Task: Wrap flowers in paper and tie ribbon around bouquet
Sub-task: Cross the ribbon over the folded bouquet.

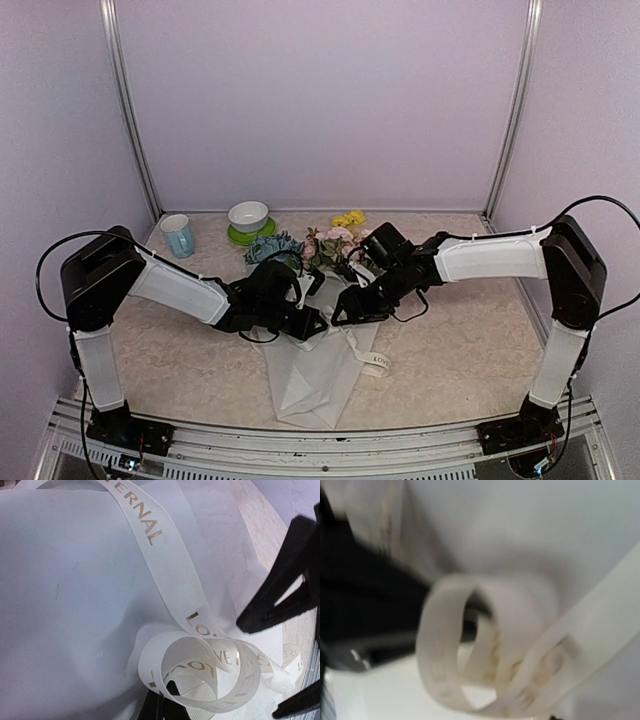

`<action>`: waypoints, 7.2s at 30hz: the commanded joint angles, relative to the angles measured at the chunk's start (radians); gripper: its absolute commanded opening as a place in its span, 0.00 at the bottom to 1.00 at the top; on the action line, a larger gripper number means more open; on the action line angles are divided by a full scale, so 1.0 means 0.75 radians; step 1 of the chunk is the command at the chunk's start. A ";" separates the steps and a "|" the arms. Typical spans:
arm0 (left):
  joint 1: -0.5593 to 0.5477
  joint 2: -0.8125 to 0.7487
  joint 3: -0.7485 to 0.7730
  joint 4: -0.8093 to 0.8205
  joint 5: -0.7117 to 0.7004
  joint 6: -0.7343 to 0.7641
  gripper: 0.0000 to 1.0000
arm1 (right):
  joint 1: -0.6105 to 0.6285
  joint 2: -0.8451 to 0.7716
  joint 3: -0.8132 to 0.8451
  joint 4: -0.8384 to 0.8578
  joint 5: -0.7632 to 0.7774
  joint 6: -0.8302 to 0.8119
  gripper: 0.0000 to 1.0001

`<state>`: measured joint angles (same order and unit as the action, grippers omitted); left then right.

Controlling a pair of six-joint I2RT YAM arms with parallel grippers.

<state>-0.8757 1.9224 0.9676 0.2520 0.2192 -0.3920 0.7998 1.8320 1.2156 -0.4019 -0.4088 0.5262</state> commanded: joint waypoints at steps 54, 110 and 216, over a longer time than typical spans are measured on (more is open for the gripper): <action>0.012 -0.033 -0.002 0.003 -0.009 0.026 0.00 | 0.050 0.054 0.075 0.079 0.077 0.136 0.49; -0.049 -0.130 -0.080 0.079 -0.110 0.117 0.00 | -0.097 -0.025 0.225 0.029 0.021 0.015 0.42; 0.122 -0.217 0.289 0.227 0.027 0.621 0.00 | -0.005 0.058 -0.099 0.528 -0.139 0.073 0.55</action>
<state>-0.8009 1.7767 1.2369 0.3542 0.2356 0.1211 0.7940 1.9247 1.1282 0.0223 -0.5938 0.5724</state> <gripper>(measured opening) 0.006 0.543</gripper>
